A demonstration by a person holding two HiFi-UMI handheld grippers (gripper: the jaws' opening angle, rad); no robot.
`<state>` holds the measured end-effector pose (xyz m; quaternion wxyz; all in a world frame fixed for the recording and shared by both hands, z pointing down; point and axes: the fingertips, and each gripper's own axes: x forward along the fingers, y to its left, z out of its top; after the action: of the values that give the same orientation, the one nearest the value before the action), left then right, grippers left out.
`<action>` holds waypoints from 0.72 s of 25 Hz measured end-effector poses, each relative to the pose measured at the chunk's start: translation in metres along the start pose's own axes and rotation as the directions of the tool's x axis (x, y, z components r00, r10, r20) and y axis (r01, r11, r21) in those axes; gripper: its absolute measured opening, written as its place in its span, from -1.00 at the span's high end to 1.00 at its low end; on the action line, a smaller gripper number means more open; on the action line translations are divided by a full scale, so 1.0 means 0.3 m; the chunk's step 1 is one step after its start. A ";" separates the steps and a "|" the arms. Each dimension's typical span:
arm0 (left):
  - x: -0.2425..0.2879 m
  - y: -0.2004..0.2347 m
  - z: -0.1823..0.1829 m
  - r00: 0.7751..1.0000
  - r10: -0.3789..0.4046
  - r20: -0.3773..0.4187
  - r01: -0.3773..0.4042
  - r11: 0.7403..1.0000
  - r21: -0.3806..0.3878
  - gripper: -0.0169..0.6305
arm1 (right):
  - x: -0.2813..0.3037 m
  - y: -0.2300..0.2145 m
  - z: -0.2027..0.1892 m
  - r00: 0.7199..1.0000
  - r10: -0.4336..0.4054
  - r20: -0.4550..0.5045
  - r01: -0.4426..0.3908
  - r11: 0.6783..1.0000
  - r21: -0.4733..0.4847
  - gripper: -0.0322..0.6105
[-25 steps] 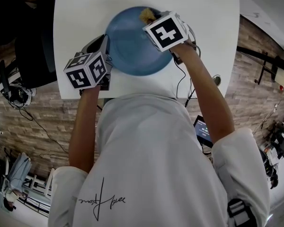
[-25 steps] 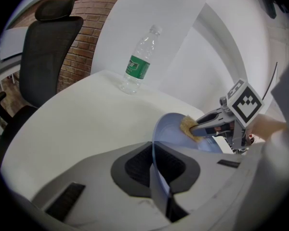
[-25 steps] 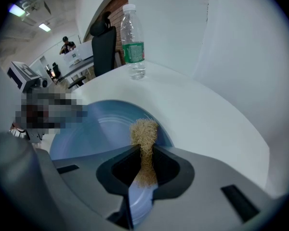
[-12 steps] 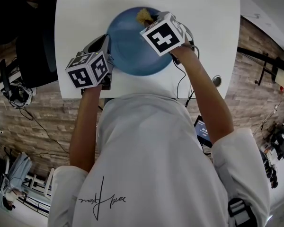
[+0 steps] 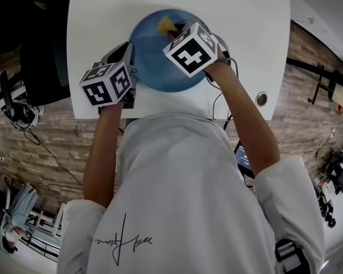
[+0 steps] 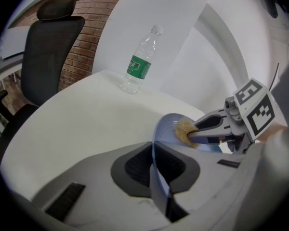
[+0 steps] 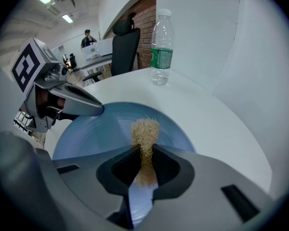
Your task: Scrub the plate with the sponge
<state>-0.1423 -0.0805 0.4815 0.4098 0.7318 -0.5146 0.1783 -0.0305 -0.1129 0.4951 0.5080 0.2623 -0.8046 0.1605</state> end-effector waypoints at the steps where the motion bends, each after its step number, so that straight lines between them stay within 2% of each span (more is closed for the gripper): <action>1: 0.000 -0.003 0.000 1.000 0.003 -0.001 -0.003 1.000 -0.004 0.89 | -0.002 0.004 0.000 1.000 0.001 0.002 -0.001 1.000 -0.005 0.75; 5: 0.005 -0.017 0.000 1.000 0.007 -0.003 -0.007 1.000 -0.003 0.89 | -0.008 0.010 -0.008 1.000 -0.007 0.007 0.007 1.000 -0.023 0.75; 18: 0.002 -0.002 -0.002 1.000 0.011 -0.003 -0.011 1.000 -0.024 0.88 | -0.010 0.107 -0.008 0.999 0.047 0.009 -0.047 0.997 -0.056 0.75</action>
<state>-0.1413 -0.0802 0.4820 0.4183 0.7236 -0.5202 0.1755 -0.0464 -0.0849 0.4936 0.5070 0.2299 -0.8173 0.1488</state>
